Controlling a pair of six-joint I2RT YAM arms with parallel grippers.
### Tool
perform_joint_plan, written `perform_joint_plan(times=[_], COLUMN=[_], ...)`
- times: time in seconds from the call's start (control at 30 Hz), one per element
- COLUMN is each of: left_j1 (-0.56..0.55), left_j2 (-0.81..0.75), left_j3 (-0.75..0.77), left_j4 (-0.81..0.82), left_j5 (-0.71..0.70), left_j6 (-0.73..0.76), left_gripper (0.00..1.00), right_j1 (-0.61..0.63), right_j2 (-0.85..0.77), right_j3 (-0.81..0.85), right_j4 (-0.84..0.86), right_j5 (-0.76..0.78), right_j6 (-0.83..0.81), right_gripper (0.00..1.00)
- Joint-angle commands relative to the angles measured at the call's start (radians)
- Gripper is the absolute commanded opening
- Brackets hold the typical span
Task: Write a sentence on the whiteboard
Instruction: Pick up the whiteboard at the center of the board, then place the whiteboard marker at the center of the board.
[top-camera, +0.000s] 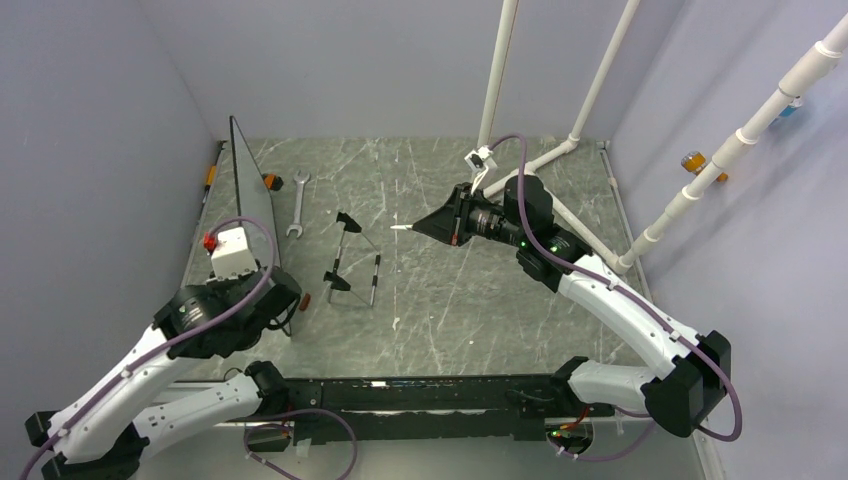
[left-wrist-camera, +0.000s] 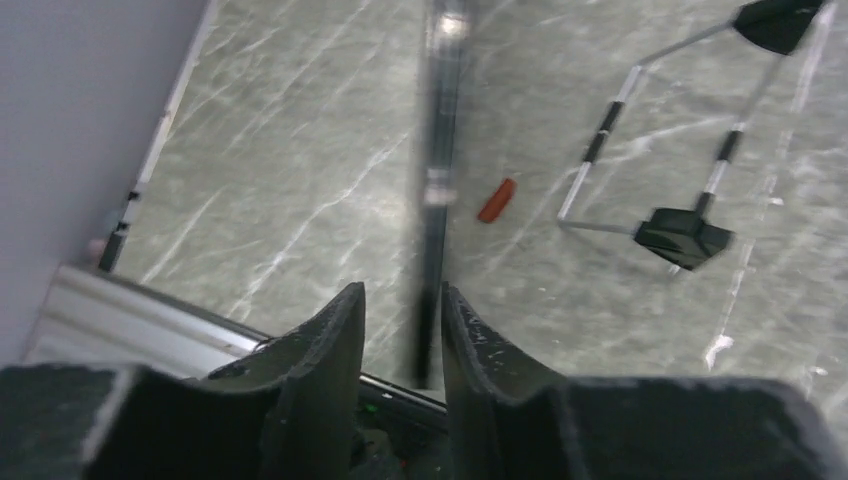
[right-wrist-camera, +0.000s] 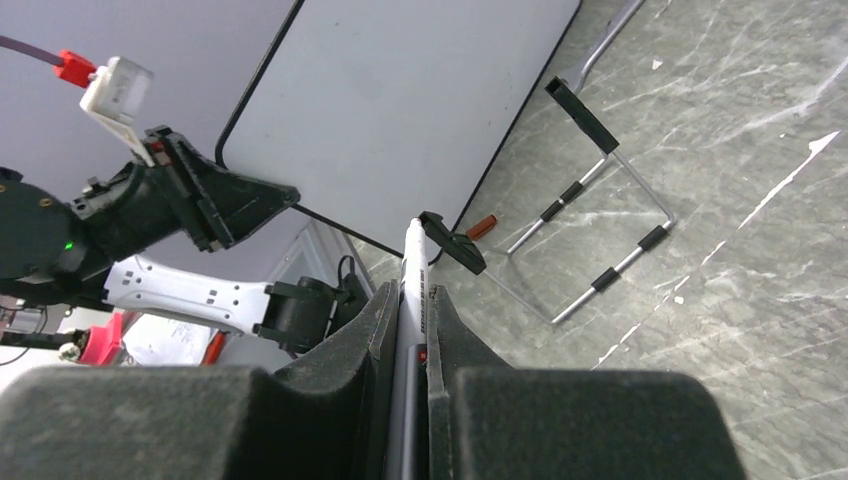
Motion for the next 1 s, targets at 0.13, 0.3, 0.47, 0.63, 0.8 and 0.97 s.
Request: perform_joint_plan(times=[0.13, 0.3, 0.47, 0.63, 0.8, 0.97], left_j1=[0.106, 0.111, 0.111, 0.112, 0.112, 0.112], left_j2=[0.036, -0.023, -0.041, -0.089, -0.090, -0.116], left_j3=[-0.026, -0.064, -0.050, -0.052, -0.062, -0.083], left_j4=[0.006, 0.143, 0.151, 0.232, 0.220, 0.238], left_j5=[0.036, 0.066, 0.064, 0.096, 0.095, 0.100], left_j6=[0.080, 0.201, 0.211, 0.278, 0.276, 0.282], left_gripper=[0.00, 0.00, 0.00, 0.00, 0.00, 0.00], right_j1=[0.002, 0.002, 0.003, 0.027, 0.151, 0.202], right_j2=[-0.020, -0.028, -0.028, 0.027, 0.125, 0.214], right_j3=[0.023, 0.022, 0.022, 0.068, 0.199, 0.234], right_j4=[0.070, 0.059, 0.062, 0.059, -0.044, -0.053], right_j5=[-0.010, -0.004, -0.002, 0.002, 0.128, 0.202], right_j6=[0.017, 0.012, 0.013, 0.016, -0.058, -0.066], right_gripper=[0.00, 0.00, 0.00, 0.00, 0.00, 0.00])
